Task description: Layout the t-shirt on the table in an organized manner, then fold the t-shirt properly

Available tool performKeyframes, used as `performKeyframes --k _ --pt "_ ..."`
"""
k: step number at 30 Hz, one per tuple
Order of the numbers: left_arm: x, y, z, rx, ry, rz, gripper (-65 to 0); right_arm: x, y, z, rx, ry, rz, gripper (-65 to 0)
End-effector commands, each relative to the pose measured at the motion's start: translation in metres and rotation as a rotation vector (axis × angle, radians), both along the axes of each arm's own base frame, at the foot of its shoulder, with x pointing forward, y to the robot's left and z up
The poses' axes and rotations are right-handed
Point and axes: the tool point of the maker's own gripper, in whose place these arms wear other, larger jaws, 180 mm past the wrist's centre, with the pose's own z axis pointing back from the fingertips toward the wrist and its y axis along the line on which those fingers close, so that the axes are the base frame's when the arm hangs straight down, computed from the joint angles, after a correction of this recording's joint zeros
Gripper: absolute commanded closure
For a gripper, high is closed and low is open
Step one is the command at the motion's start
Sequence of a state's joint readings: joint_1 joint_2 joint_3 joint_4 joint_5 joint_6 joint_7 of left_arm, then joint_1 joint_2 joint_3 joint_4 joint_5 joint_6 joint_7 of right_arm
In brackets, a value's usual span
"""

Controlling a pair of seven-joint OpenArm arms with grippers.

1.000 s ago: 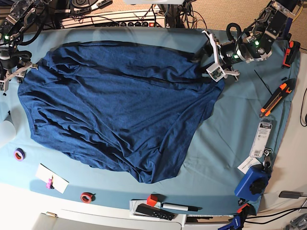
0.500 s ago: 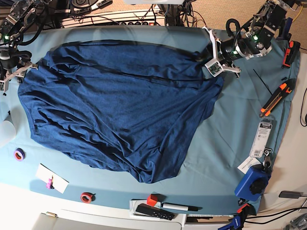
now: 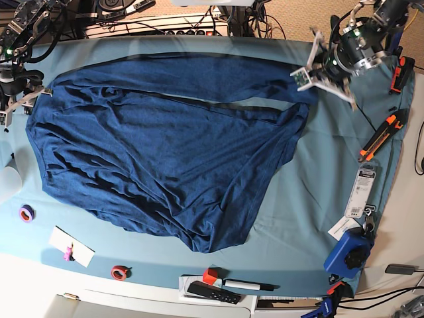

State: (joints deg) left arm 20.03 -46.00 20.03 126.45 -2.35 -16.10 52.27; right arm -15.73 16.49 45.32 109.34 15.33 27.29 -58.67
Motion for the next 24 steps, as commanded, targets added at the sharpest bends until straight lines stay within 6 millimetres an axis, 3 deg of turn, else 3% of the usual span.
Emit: performKeyframes --k 1,8,10,16,24 --pt "0.003 0.006 0.007 0.028 -0.026 -0.008 0.0 0.005 -0.005 0.014 -0.031 -0.032 0.01 -27.0" --pt "-0.013 0.006 0.002 0.025 0.014 -0.014 0.0 0.006 0.002 0.01 0.025 -0.032 0.02 -26.8" --pt "-0.021 0.006 -0.002 0.025 0.035 -0.014 0.0 0.008 0.007 0.009 0.053 -0.047 0.032 -23.0" --pt "-0.036 0.004 -0.008 0.015 0.074 -0.018 0.0 0.016 0.022 0.017 0.178 -0.177 0.049 -21.4" --pt "-0.036 0.0 -0.008 -0.003 0.07 -0.021 0.0 -0.028 0.024 0.023 0.476 -0.474 -0.151 -21.4"
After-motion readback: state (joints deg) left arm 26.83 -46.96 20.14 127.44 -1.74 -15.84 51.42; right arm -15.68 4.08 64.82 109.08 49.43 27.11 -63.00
